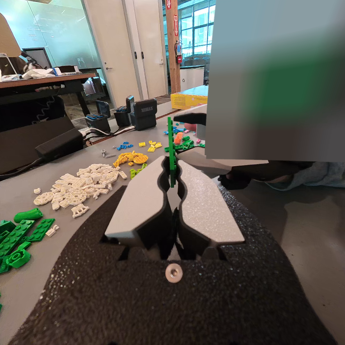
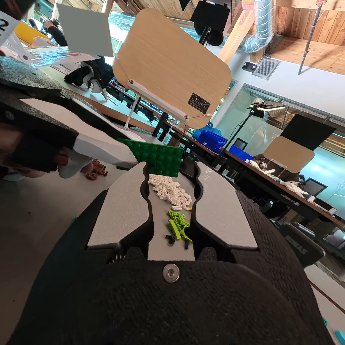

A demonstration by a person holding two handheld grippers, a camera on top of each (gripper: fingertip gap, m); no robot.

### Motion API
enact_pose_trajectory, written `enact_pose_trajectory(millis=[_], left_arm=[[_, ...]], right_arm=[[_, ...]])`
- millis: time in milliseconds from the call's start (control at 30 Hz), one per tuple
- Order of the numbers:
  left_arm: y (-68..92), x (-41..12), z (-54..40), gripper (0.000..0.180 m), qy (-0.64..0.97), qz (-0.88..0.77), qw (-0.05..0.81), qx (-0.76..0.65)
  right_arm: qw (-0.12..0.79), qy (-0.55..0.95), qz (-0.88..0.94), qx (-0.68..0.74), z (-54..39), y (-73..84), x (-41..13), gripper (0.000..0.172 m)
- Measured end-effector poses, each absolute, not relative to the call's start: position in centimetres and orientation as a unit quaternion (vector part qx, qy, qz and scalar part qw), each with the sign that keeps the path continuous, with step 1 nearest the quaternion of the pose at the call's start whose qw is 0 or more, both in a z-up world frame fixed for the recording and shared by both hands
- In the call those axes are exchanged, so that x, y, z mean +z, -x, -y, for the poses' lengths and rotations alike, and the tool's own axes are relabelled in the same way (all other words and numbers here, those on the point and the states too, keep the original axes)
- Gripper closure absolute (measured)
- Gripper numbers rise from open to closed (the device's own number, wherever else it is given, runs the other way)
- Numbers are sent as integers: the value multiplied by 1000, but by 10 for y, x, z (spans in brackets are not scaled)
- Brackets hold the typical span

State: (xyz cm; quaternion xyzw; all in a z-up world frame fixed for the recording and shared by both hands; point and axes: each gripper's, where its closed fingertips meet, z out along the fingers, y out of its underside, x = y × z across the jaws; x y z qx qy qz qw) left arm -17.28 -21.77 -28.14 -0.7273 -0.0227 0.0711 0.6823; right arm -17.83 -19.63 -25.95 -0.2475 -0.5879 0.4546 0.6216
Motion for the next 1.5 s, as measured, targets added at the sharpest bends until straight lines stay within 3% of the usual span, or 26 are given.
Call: enact_pose_trajectory(millis=[33, 467, 700, 1133, 1500], left_arm=[[172, -281, 218, 176, 727, 21, 683, 65], [173, -285, 218, 176, 737, 27, 671, 72], [184, -291, 211, 176, 753, 71, 645, 107], [203, -292, 204, 177, 745, 140, 639, 133], [202, -298, 206, 176, 759, 136, 631, 81]], right_arm=[[622, 244, 589, 455, 197, 178, -260, 129], [608, 269, 593, 454, 193, 180, -262, 123], [623, 281, 608, 403, 192, 188, -269, 135], [599, 400, 589, 365, 173, 209, -278, 124], [600, 381, 600, 369, 172, 209, -279, 118]])
